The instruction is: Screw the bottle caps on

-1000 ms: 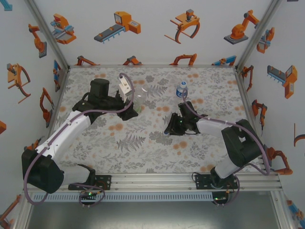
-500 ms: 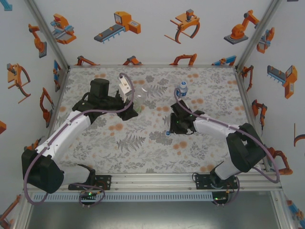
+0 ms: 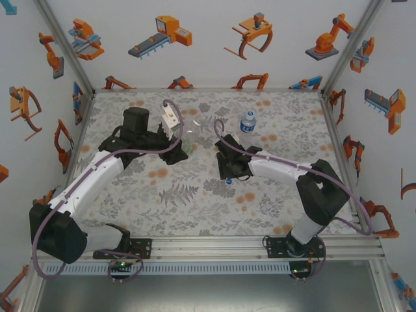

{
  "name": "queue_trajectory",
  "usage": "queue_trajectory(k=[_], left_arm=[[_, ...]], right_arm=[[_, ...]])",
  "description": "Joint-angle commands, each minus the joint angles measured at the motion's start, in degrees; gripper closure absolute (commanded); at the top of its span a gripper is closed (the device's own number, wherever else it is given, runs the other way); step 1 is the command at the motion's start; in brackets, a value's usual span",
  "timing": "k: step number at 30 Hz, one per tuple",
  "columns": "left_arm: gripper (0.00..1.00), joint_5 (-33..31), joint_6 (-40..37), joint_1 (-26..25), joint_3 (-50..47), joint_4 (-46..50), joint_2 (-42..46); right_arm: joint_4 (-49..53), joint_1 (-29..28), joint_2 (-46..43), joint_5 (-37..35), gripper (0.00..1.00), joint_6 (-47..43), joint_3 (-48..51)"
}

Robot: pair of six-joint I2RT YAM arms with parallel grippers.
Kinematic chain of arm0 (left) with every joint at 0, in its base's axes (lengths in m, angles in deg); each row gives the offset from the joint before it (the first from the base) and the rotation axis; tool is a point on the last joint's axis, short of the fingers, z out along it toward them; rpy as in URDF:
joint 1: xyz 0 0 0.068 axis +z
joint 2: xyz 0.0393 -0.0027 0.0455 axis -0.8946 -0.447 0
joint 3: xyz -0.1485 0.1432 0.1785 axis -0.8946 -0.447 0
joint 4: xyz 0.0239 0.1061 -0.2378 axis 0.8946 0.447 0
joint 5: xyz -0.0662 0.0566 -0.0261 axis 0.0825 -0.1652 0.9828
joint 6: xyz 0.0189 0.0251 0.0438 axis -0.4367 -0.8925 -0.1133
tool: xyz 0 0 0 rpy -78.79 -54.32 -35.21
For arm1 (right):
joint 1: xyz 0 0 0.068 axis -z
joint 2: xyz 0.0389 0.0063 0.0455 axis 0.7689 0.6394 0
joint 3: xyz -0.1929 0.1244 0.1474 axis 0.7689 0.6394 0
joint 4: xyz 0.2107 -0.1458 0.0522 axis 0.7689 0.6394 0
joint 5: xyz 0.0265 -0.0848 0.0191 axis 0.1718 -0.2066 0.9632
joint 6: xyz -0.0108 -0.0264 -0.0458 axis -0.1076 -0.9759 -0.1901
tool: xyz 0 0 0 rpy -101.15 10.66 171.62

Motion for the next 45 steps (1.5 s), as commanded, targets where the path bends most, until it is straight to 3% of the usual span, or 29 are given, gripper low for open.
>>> queue_trajectory(k=[1,15,45], left_arm=[[0.99,1.25,1.03,0.4,1.81,0.23,-0.44],[0.99,1.33,1.38,0.34,2.14,0.23,-0.76],[0.99,1.11,1.29,0.38,2.05,0.67,-0.14]], right_arm=[[2.69,-0.39,1.82,-1.04,0.54,-0.45,-2.78],[6.29,-0.48,6.43,0.49,0.57,3.27,-6.48],[6.5,-1.1,6.79,2.93,0.61,4.24,-4.41]])
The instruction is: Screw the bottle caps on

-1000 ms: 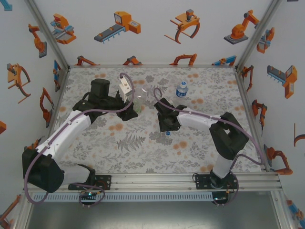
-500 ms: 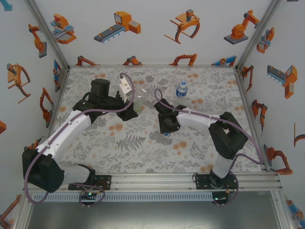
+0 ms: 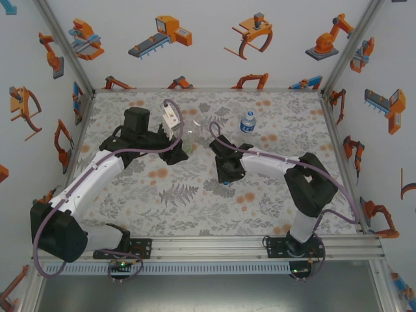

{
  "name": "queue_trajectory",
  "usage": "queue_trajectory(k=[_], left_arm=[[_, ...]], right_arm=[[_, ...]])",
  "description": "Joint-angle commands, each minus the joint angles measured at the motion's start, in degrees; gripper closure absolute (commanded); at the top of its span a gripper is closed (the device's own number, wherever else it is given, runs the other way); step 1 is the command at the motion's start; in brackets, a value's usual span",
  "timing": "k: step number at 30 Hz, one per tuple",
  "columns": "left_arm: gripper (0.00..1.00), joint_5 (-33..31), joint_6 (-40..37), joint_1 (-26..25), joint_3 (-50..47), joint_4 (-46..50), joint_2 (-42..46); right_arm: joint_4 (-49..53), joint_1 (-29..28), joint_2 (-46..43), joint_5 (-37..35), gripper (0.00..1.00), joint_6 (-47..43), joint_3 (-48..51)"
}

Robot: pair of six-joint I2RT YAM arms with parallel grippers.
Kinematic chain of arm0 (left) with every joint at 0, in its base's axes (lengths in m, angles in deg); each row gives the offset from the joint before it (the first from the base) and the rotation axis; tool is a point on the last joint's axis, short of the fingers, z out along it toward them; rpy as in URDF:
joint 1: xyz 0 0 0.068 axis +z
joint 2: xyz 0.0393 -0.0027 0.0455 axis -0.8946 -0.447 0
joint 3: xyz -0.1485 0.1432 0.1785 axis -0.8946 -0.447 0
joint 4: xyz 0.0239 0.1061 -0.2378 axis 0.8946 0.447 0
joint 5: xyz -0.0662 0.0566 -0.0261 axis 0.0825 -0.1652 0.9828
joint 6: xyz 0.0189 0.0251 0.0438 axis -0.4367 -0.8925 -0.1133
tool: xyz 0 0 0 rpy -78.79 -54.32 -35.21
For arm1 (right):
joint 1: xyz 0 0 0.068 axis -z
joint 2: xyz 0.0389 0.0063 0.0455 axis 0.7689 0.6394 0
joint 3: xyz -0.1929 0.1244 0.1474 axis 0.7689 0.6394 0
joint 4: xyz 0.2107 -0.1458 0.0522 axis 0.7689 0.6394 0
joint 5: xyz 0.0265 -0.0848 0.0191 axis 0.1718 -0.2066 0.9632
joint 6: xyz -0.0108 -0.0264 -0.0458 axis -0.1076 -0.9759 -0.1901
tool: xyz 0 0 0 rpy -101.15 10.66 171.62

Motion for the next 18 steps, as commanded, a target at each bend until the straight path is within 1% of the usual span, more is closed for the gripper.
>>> queue_trajectory(k=[1,13,18], left_arm=[[0.99,0.98,0.83,0.36,2.08,0.54,0.37],[0.99,0.71,0.63,0.39,2.12,0.94,0.37],[0.99,0.69,0.68,0.37,2.07,0.94,0.37]], right_arm=[[0.75,-0.31,0.88,0.27,0.61,0.64,0.17],[0.91,-0.33,2.05,1.09,0.61,0.66,-0.06],[0.88,-0.31,1.6,0.84,0.64,0.67,-0.01]])
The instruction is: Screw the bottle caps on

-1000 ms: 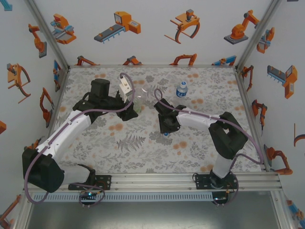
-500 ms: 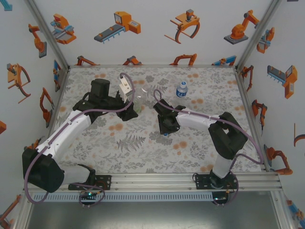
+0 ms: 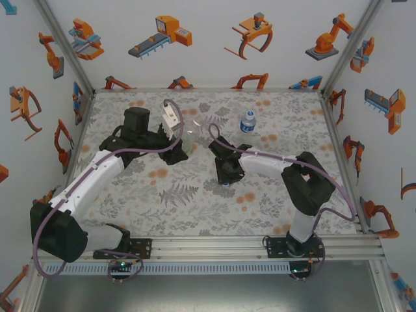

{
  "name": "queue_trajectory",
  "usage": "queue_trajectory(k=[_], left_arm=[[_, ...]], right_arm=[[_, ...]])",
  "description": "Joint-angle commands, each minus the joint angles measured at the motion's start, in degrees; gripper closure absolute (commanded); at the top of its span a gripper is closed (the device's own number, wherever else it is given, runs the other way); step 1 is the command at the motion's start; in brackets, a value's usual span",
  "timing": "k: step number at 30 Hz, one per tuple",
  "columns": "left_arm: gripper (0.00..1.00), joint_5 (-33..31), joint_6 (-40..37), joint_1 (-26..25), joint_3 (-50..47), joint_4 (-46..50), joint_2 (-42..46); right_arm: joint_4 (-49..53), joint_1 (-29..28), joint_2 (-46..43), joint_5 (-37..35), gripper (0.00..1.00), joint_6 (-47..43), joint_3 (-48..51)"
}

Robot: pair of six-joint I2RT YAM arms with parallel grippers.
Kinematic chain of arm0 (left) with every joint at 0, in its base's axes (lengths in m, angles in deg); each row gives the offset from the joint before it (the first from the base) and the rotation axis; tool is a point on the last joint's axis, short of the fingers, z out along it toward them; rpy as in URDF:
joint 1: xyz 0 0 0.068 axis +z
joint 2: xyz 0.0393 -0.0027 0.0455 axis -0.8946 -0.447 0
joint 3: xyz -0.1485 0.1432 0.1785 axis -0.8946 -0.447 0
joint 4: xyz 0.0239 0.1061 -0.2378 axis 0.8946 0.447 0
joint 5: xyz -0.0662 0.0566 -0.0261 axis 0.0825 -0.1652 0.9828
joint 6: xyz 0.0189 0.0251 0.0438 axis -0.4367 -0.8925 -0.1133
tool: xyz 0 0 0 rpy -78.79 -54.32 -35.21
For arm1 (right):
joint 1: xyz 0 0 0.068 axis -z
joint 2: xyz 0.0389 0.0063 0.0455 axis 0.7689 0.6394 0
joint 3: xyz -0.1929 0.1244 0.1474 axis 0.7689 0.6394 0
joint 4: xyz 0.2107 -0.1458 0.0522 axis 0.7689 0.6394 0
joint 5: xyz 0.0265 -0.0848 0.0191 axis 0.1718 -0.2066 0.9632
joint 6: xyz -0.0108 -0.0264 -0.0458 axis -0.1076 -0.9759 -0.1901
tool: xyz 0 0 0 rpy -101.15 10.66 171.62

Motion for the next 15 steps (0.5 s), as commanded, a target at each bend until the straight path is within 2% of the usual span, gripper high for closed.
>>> queue_trajectory(k=[1,9,15], left_arm=[[0.99,0.76,0.65,0.4,1.86,0.48,0.35],[1.0,2.01,-1.64,-0.56,1.1,0.52,1.14],[0.99,1.06,-6.39,-3.03,0.04,2.03,2.98]], right_arm=[[0.99,-0.33,-0.14,-0.23,0.66,0.7,-0.15],[-1.66,-0.33,-7.83,-1.84,0.71,-1.62,3.0],[-3.51,-0.25,-16.76,-0.09,0.72,-10.71,4.51]])
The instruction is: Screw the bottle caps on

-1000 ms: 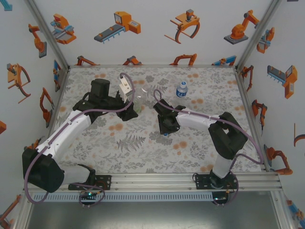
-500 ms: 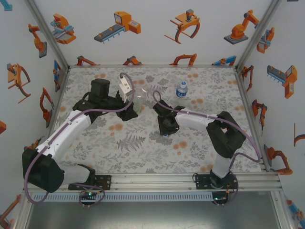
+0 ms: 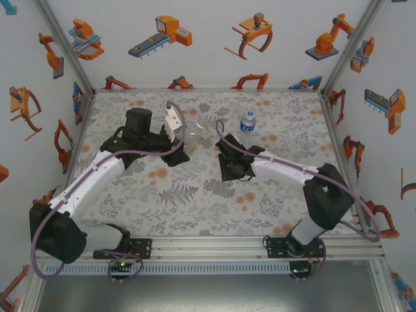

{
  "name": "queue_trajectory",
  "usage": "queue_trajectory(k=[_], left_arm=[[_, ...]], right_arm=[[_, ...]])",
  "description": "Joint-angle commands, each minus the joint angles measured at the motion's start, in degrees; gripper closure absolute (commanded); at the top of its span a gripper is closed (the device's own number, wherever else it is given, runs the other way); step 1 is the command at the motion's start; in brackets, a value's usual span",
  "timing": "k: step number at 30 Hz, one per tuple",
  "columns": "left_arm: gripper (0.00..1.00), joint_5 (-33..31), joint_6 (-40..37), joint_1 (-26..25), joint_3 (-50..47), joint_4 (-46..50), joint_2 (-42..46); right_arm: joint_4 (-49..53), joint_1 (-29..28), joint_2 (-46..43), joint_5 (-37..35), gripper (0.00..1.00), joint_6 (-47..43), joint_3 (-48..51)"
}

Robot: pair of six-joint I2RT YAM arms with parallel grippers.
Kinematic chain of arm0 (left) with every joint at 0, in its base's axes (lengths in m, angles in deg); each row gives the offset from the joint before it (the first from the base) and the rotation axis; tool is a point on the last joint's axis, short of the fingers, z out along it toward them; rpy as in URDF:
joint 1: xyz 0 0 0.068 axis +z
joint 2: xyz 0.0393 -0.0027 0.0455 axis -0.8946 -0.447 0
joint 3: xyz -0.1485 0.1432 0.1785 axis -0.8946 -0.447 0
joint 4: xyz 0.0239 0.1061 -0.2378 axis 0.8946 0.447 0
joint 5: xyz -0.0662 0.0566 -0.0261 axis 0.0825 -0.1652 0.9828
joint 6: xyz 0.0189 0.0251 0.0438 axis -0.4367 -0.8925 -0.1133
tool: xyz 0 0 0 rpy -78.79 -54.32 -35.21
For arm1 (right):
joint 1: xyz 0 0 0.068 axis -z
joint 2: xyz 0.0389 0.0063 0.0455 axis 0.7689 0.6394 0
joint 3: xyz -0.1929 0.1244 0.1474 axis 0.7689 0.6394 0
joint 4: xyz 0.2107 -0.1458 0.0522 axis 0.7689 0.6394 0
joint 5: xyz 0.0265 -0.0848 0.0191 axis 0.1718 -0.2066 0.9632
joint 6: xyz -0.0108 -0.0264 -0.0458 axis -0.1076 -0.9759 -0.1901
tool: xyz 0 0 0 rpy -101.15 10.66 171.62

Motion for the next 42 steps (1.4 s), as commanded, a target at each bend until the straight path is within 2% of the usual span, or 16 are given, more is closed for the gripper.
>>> queue_trajectory(k=[1,8,12,20,24,27,30,37,42], left_arm=[[0.99,0.77,-4.7,-1.35,0.25,2.43,2.3],[0.99,-1.22,-11.88,-4.14,1.63,8.06,2.87],[1.0,-2.44,-14.43,-6.06,1.9,9.15,3.98],[1.0,-1.73,-17.75,-6.32,-0.64,8.26,8.1],[1.0,-1.56,-26.01,-6.64,-3.25,8.61,10.28],[1.0,-2.13,-28.28,-7.01,-4.49,8.26,11.47],[1.0,-2.22,-28.43,-6.99,-4.93,8.34,12.1],[1.0,1.79,-31.39,-7.02,-8.62,6.04,14.42],[1.0,5.05,-31.36,-7.03,-7.78,7.02,14.61]], right_arm=[[-2.01,-0.24,-5.76,1.16,0.73,-8.86,0.49],[-3.25,-0.24,-16.21,4.79,0.73,-24.18,0.37],[-4.47,-0.24,-21.71,9.88,0.76,-31.91,0.69],[-3.38,-0.19,-29.2,15.67,0.77,-41.88,-0.38],[-5.89,-0.21,-33.04,22.56,0.77,-45.53,0.95],[-8.55,-0.25,-35.45,28.26,0.78,-48.81,2.03],[-10.85,-0.24,-36.92,31.4,0.8,-50.73,2.53],[-13.44,-0.22,-37.32,43.81,0.86,-56.97,1.78],[-13.37,-0.24,-35.67,48.13,0.87,-57.57,0.05]])
